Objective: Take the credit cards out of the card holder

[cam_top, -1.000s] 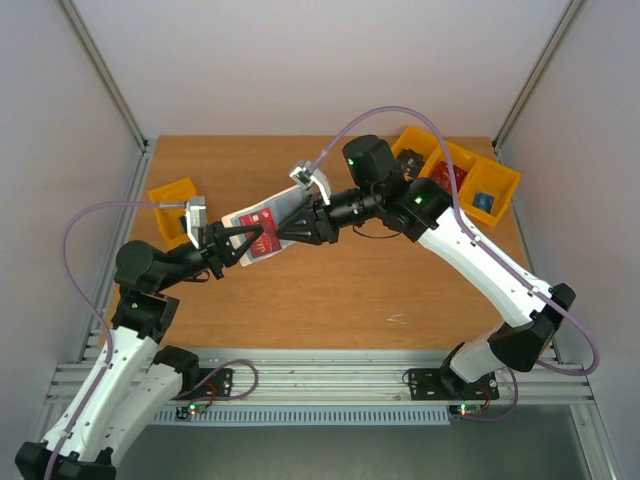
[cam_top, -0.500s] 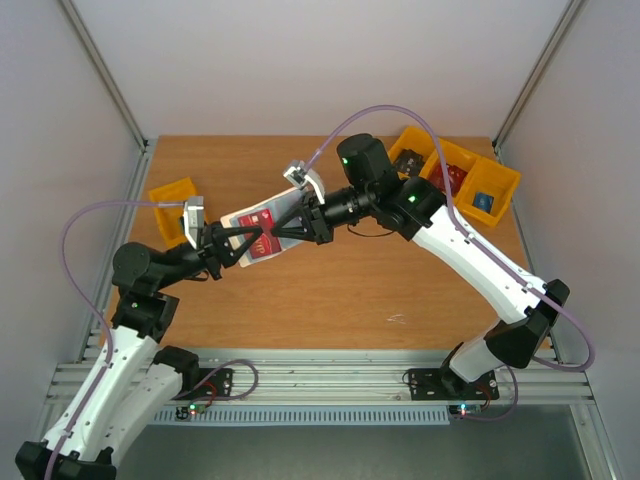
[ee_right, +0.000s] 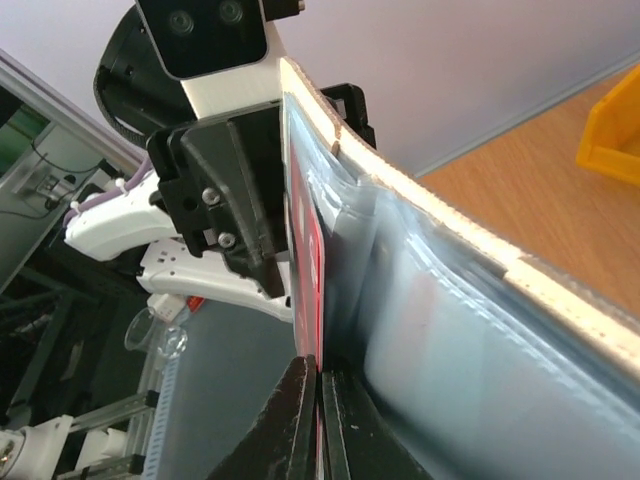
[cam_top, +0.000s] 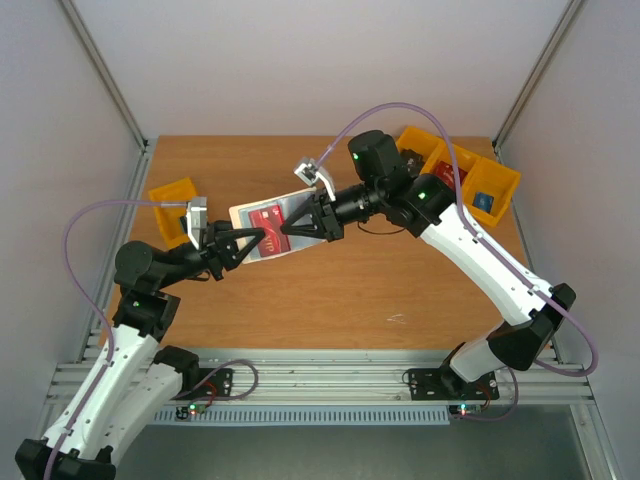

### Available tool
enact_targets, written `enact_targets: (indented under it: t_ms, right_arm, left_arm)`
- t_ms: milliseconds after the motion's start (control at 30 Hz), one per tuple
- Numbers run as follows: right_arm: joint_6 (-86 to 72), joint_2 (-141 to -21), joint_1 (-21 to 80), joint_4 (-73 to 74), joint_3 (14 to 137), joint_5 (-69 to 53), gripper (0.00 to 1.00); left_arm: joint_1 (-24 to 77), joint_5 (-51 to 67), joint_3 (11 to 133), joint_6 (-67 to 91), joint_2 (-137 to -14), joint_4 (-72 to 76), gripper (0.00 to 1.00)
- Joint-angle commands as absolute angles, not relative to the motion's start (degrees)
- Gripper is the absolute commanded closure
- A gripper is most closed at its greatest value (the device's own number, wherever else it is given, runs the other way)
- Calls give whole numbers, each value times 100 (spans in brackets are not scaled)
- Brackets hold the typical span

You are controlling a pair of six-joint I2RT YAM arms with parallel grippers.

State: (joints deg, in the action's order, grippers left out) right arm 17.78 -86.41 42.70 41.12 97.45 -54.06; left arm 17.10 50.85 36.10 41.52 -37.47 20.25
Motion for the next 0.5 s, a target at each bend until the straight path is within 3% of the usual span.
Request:
enact_targets:
  t_ms: [0, 67, 167, 300, 467]
  right_arm:
    - [2031, -8438, 4220, 4399, 9907, -5575, 99]
    - [2077, -8454, 4211, 4490, 9951, -5643, 99]
    - [2209, -8431, 4159, 4704, 10006, -5595, 99]
    - [2200, -8335, 4023, 4716, 9937, -5608, 99]
    - [2027, -8382, 4147, 4674, 9863, -4790, 90]
  left_arm:
    - [1723, 5235, 3624, 4065, -3680, 2259, 88]
    - [1723, 5215, 3629, 4048, -3674, 2223, 95]
    - [1723, 5216, 3631, 4041, -3660, 2197, 99]
    - [1723, 5270, 3630, 4017, -3665, 2209, 100]
    - [1731, 5312, 3630, 4049, -3691, 2289, 100]
